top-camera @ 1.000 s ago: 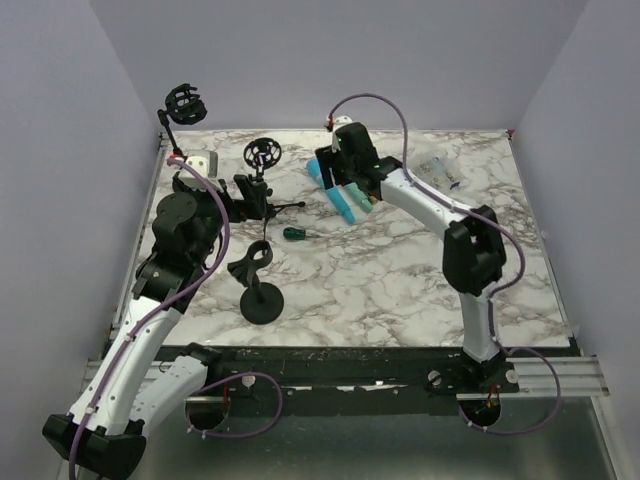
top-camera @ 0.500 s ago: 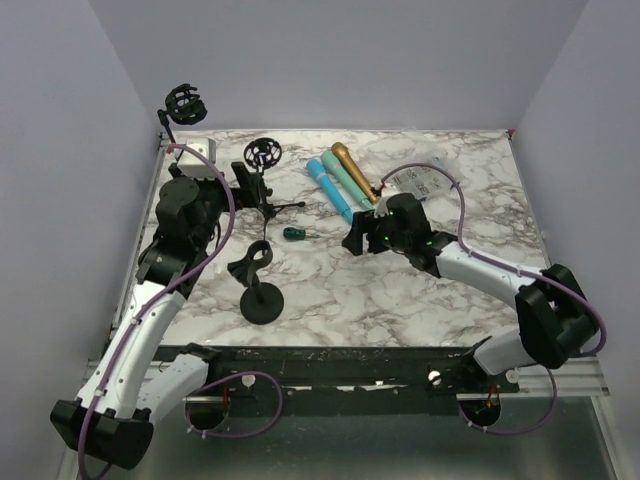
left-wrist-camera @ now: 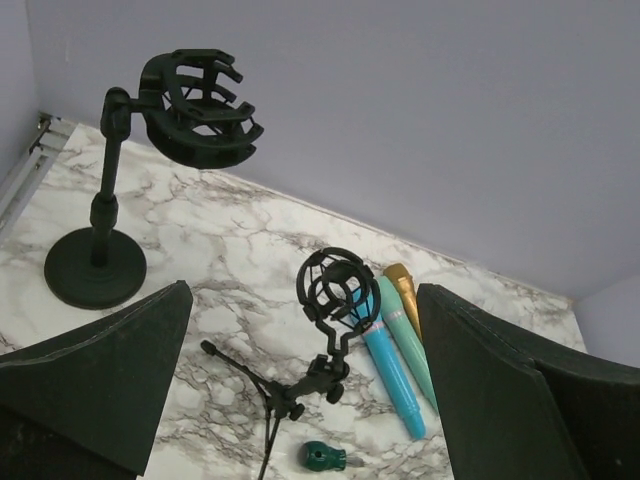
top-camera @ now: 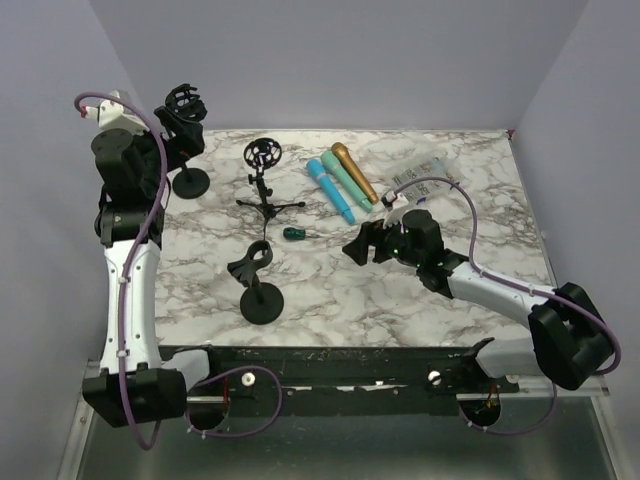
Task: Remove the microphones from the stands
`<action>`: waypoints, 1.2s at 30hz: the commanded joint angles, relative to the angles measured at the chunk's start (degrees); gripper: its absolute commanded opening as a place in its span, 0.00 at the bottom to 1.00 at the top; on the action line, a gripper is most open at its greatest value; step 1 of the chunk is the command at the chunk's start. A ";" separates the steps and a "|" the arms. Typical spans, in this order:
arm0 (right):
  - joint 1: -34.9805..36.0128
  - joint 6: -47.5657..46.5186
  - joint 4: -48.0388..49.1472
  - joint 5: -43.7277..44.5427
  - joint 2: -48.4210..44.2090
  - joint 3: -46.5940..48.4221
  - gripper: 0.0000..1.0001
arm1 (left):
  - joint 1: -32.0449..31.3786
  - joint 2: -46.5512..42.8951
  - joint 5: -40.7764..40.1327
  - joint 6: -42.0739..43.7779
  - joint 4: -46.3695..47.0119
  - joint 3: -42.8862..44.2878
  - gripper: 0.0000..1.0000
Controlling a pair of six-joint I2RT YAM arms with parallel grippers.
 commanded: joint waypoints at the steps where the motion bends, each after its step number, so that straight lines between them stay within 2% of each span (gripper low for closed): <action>1: 0.28 1.32 6.17 -1.01 -1.50 -2.59 0.81 | 5.64 6.85 8.89 -6.74 -0.76 2.30 0.99; 4: 0.28 1.50 6.46 -1.33 -0.83 -2.68 0.81 | 8.08 12.10 11.52 -7.50 0.09 3.87 0.93; 8: 0.28 1.93 7.22 -2.18 0.09 -2.70 0.81 | 8.82 17.23 10.10 -5.17 3.38 5.47 0.84; 14: 0.36 2.68 6.91 -3.64 3.31 -1.35 0.81 | 8.89 24.06 1.28 2.97 0.06 12.49 0.71; 18: 0.55 3.05 6.44 -4.88 5.97 -0.11 0.81 | 8.90 25.75 -3.76 9.04 3.76 12.31 0.61; 23: 0.63 2.93 5.90 -5.10 8.34 0.90 0.81 | 8.87 27.54 -9.46 15.02 8.85 11.29 0.60; 36: 0.63 1.73 5.85 -1.97 10.73 1.77 0.81 | 8.75 32.92 -8.01 19.08 11.94 13.73 0.57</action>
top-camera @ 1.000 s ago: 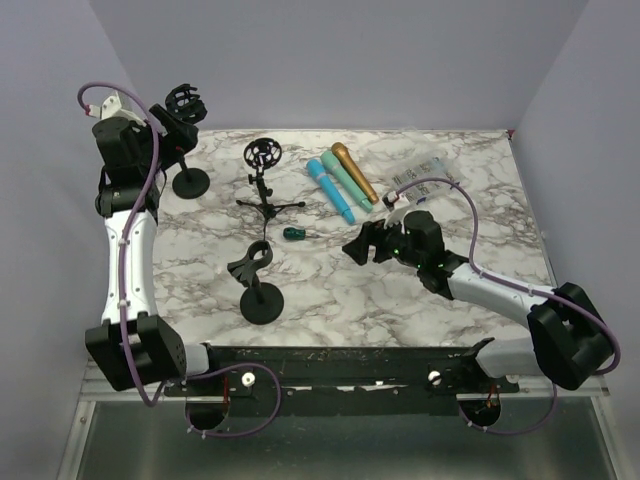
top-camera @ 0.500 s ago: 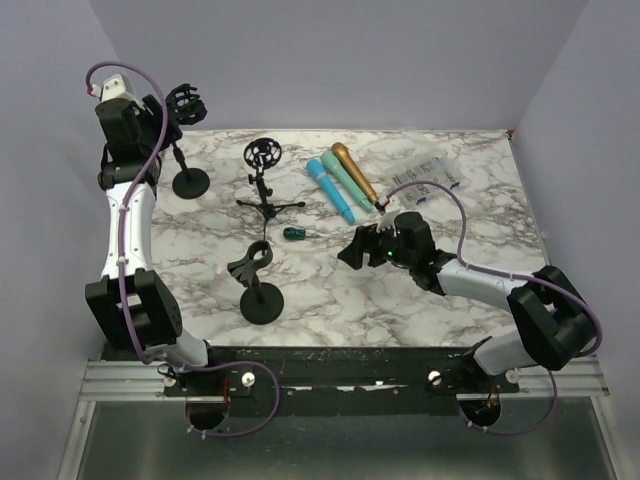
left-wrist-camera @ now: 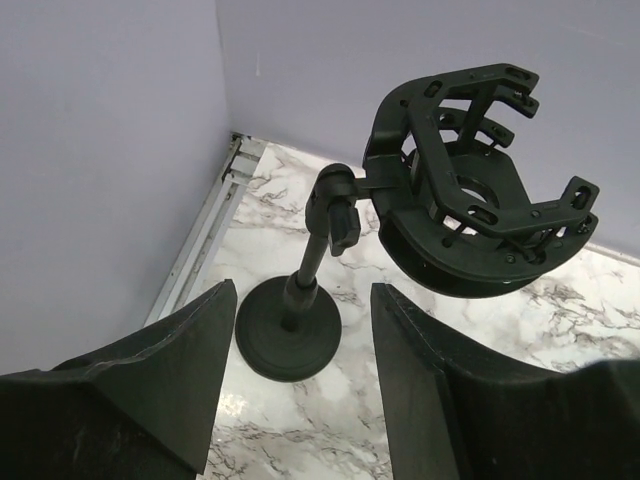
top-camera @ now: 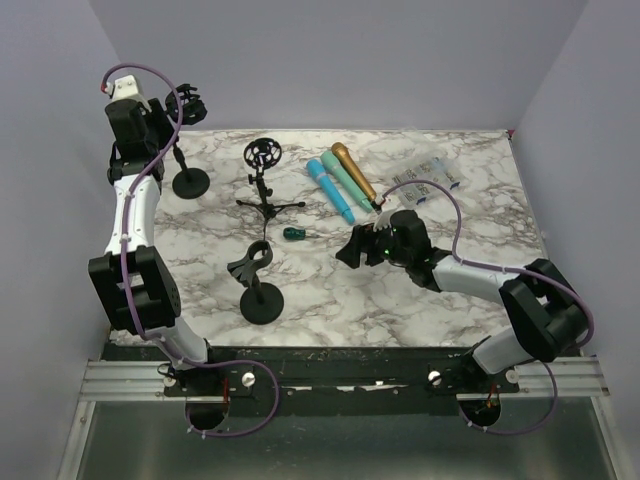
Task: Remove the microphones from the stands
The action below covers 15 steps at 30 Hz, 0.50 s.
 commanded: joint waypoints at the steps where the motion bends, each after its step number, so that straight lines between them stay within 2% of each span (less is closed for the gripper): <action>1: 0.37 -0.83 0.56 1.63 1.35 1.85 0.81 | 0.05 1.57 -0.60 1.92 1.93 2.59 0.57; 15: 0.37 -0.73 1.31 1.40 1.98 1.59 0.81 | -0.66 5.58 -0.67 1.32 -0.34 7.90 0.45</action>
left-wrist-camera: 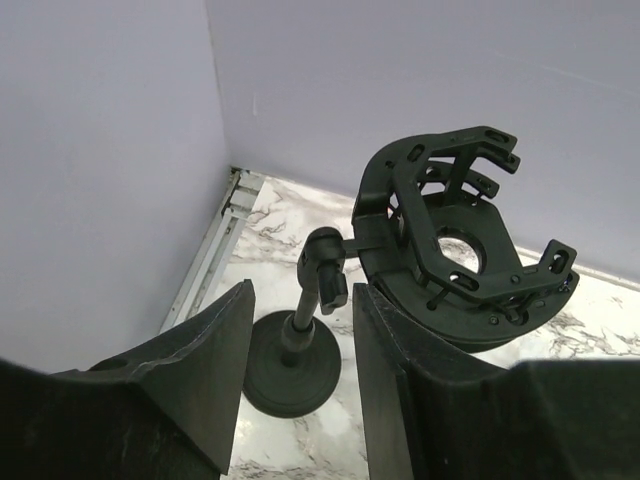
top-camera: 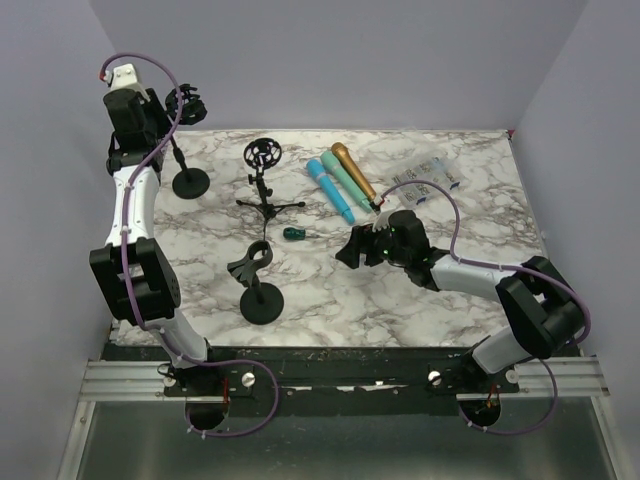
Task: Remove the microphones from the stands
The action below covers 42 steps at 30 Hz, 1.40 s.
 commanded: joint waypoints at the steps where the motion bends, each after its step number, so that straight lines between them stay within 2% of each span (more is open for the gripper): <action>1: 0.37 -0.69 1.27 1.01 0.60 1.16 0.81 | -0.49 1.75 -0.65 -0.23 -0.92 2.73 0.43; 5: 0.37 -0.62 1.44 0.93 0.73 1.18 0.81 | -0.55 2.16 -0.38 -0.77 -0.95 2.78 0.39; 16: 0.37 -0.47 1.77 0.66 1.13 1.07 0.81 | -0.99 3.34 -0.35 -1.94 -0.78 2.76 0.40; 20: 0.36 -0.53 1.72 0.92 1.10 0.98 0.81 | -0.94 4.30 2.06 -3.70 -1.84 3.80 0.34; 24: 0.39 -0.52 1.79 0.79 1.12 0.98 0.81 | -1.00 4.57 1.12 -4.55 -1.28 3.63 0.30; 30: 0.37 -0.57 1.79 0.74 1.08 1.02 0.81 | -1.10 5.13 0.75 -5.10 -2.19 4.58 0.30; 32: 0.38 -0.63 1.79 0.81 1.12 0.98 0.81 | -1.17 4.70 0.14 -5.10 -2.39 3.89 0.38; 36: 0.37 -0.65 1.88 0.88 1.07 0.86 0.81 | -1.16 2.97 1.48 -4.09 -4.76 3.25 0.41; 38: 0.37 -0.62 1.97 0.98 1.15 0.89 0.81 | -1.15 0.71 3.08 -3.57 -5.64 1.80 0.46; 39: 0.37 -0.65 1.93 0.87 1.25 0.98 0.81 | -1.17 -0.99 3.49 -3.44 -5.52 0.82 0.52; 41: 0.36 -0.50 1.88 0.58 1.56 1.15 0.81 | -1.16 -4.24 3.79 -3.26 -2.79 -2.44 0.72; 42: 0.36 -0.41 1.94 0.40 1.65 1.20 0.81 | -1.17 -5.54 3.72 -3.05 -1.58 -3.82 0.76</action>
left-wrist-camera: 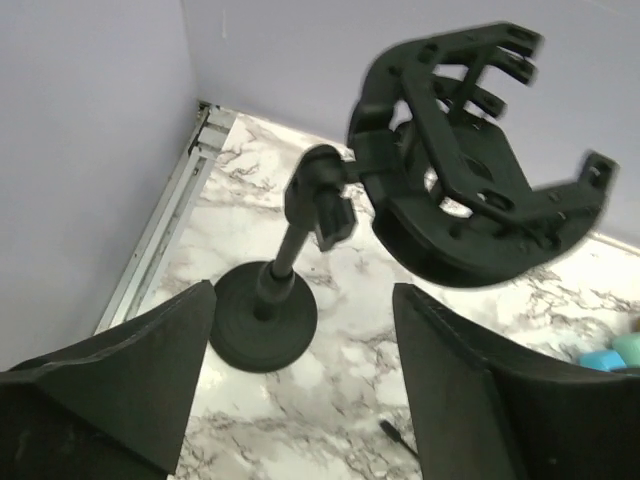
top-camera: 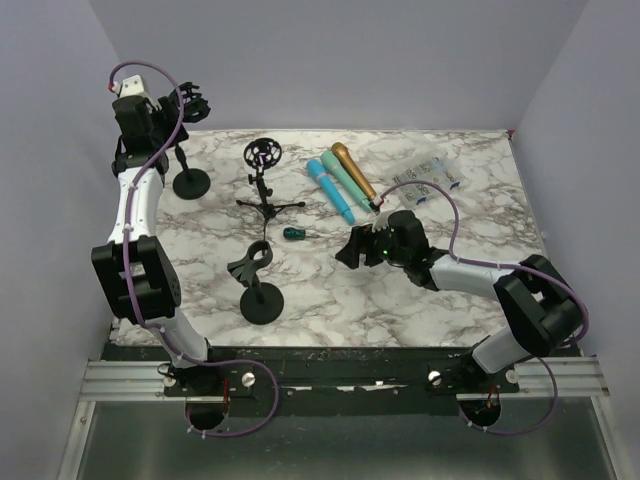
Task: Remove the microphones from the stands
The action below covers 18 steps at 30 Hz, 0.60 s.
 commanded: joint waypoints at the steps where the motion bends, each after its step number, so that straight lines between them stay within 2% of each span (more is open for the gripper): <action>1: 0.35 -0.35 1.68 0.21 1.15 1.24 0.81 | -0.22 -9.13 2.39 1.31 3.31 -5.23 0.78; 4: 0.35 -0.24 1.62 0.04 1.20 1.33 0.81 | -0.22 -9.20 -0.01 1.20 2.32 -2.83 0.77; 8: 0.33 -0.43 1.34 0.29 1.05 1.42 0.81 | -0.14 -7.45 -1.90 -0.30 1.21 1.08 0.72; 12: 0.35 -0.57 1.16 0.40 0.89 1.42 0.81 | -0.23 -3.29 -3.67 -2.53 0.96 5.96 0.71; 16: 0.37 -0.57 1.26 0.39 0.94 1.34 0.81 | -0.27 2.15 -4.17 -4.53 -1.63 12.52 0.59; 18: 0.35 -0.57 1.26 0.32 0.94 1.33 0.81 | -0.66 3.79 -5.33 -4.11 -1.65 13.75 0.56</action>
